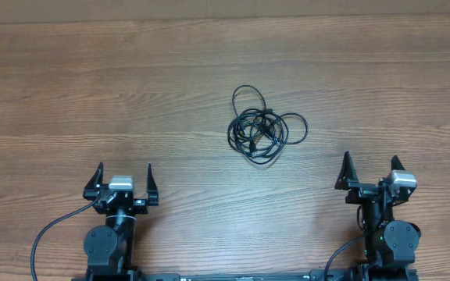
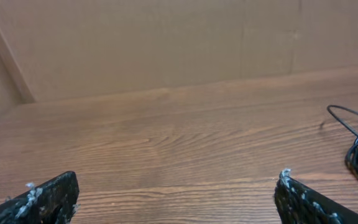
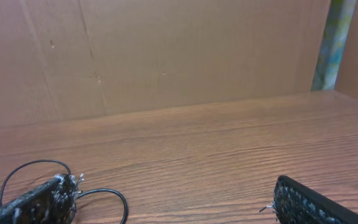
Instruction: Untangle cables
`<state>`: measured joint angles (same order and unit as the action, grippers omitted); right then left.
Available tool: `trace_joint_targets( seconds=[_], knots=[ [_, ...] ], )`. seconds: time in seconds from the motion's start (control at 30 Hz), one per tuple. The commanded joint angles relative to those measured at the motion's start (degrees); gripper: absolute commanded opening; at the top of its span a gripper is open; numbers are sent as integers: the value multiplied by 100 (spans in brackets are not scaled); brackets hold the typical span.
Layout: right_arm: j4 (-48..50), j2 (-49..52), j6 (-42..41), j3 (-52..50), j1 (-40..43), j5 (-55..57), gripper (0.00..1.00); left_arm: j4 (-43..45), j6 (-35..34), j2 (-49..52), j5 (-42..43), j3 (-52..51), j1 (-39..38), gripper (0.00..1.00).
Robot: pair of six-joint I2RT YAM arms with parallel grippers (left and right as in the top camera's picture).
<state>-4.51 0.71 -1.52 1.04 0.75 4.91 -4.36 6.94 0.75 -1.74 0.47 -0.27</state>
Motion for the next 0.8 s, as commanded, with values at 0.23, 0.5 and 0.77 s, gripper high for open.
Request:
trace_joint_targets(
  seconds=[0.23,0.5,0.77],
  knots=[
    [20,-44,7,-57,22,-4,100,262,118,-44,533,-17,31,100],
    [122,-44,11,-57,24,63,100,1043,-157,-44,1663,177,31,99],
    [1801,-44,-13,20,17,-863,100,525,-535,-44,2323,1202,31,99]
  ],
)
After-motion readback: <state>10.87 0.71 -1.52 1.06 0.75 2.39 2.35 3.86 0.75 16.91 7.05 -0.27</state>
